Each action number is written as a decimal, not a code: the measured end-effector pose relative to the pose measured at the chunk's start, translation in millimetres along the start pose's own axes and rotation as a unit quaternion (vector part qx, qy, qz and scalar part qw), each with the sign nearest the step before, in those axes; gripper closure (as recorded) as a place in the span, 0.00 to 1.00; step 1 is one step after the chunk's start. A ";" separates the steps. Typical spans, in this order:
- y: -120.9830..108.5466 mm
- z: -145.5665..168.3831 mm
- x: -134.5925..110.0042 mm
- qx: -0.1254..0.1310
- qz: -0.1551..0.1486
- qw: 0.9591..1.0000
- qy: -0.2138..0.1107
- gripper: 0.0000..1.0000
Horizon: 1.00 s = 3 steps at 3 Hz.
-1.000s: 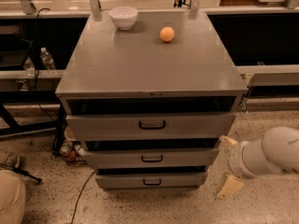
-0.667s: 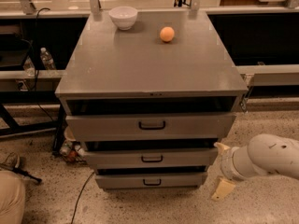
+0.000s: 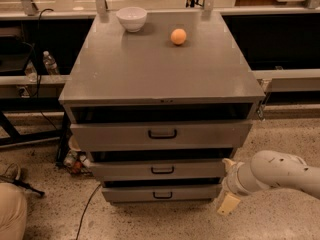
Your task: Open middle drawer
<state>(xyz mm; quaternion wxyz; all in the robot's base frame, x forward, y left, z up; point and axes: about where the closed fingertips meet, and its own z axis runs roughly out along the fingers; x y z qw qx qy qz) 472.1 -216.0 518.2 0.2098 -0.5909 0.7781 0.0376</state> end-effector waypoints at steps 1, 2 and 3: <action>-4.0 19.7 -5.7 -0.005 -0.024 1.000 -0.014 0.00; -12.2 47.1 -10.5 -0.007 -0.056 0.998 -0.027 0.00; -22.8 72.6 -20.8 0.003 -0.090 0.995 -0.038 0.00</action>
Offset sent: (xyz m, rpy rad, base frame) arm 0.0475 0.0309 -0.0605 0.0288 -0.0711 0.1910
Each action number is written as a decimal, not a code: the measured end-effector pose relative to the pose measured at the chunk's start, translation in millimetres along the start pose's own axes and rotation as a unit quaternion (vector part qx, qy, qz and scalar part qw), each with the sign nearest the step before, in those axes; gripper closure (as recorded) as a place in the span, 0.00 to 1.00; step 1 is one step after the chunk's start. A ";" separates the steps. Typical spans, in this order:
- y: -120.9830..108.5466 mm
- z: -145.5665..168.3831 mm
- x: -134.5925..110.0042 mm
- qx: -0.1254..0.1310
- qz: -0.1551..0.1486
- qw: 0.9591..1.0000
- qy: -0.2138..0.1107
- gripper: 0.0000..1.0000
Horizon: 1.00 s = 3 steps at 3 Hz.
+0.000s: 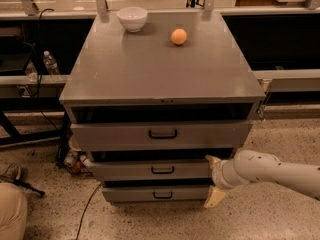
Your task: Open middle drawer
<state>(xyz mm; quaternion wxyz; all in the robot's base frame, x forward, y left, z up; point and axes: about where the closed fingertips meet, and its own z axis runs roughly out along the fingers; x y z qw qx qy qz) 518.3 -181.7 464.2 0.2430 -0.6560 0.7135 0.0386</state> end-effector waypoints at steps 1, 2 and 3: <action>-15.7 26.1 -9.2 0.007 -0.025 1.000 -0.007 0.00; -28.6 41.2 -16.8 0.014 -0.033 0.999 -0.013 0.00; -37.7 58.6 -23.2 0.010 -0.036 0.999 -0.019 0.00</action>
Offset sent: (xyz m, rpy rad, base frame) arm 0.0619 0.0375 -0.0278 0.0088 -0.0842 0.0652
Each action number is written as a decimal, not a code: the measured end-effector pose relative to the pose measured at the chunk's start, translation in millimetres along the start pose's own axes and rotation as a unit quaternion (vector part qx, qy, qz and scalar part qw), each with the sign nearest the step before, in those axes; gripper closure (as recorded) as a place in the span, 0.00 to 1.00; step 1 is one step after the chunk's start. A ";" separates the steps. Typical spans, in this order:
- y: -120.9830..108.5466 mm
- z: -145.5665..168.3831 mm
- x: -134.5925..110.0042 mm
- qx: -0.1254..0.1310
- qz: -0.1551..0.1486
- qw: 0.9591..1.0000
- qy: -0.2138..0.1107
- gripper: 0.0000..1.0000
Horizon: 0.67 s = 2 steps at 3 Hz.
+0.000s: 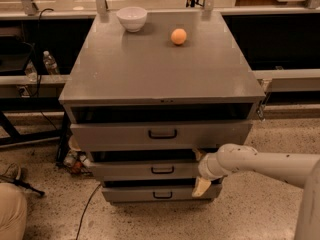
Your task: Open middle drawer
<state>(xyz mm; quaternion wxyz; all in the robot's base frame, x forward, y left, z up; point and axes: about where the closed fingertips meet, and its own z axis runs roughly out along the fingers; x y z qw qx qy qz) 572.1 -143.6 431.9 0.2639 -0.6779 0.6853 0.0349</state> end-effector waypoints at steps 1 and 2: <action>2.6 7.4 0.5 -0.004 0.005 1.000 -0.002 0.18; 20.4 5.8 12.0 -0.017 0.023 1.000 0.001 0.49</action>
Offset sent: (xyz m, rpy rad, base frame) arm -0.0256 -0.0145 -0.0233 0.0165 0.0763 -0.0447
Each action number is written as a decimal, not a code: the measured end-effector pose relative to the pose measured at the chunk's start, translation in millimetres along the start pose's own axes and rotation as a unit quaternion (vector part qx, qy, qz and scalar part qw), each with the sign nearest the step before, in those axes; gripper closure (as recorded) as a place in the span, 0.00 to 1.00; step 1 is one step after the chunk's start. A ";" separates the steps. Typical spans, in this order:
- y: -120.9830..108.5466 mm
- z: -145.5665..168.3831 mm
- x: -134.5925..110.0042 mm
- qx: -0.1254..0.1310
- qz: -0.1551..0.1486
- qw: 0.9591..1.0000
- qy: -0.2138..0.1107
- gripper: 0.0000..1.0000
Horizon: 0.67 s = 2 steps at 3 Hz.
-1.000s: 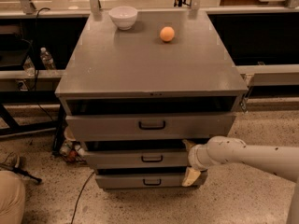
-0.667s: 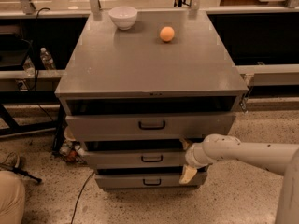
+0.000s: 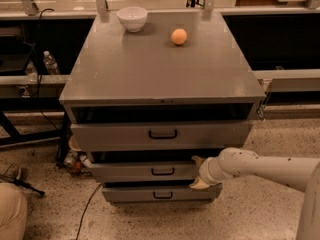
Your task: Open middle drawer
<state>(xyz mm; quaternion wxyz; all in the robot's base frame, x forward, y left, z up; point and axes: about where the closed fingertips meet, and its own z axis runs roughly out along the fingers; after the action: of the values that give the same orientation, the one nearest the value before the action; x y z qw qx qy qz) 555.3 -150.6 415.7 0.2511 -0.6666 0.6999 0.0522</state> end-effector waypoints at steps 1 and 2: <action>10.1 -4.9 6.3 -0.006 0.007 1.000 0.003 0.71; 8.2 -11.5 3.2 -0.006 0.007 1.000 0.003 0.94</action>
Offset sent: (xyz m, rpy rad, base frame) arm -0.0936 -0.0547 0.0119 -0.0246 0.1297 -0.0720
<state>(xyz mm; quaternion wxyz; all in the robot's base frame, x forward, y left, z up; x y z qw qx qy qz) 544.3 -157.3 422.1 0.2446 -0.6632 0.7052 0.0556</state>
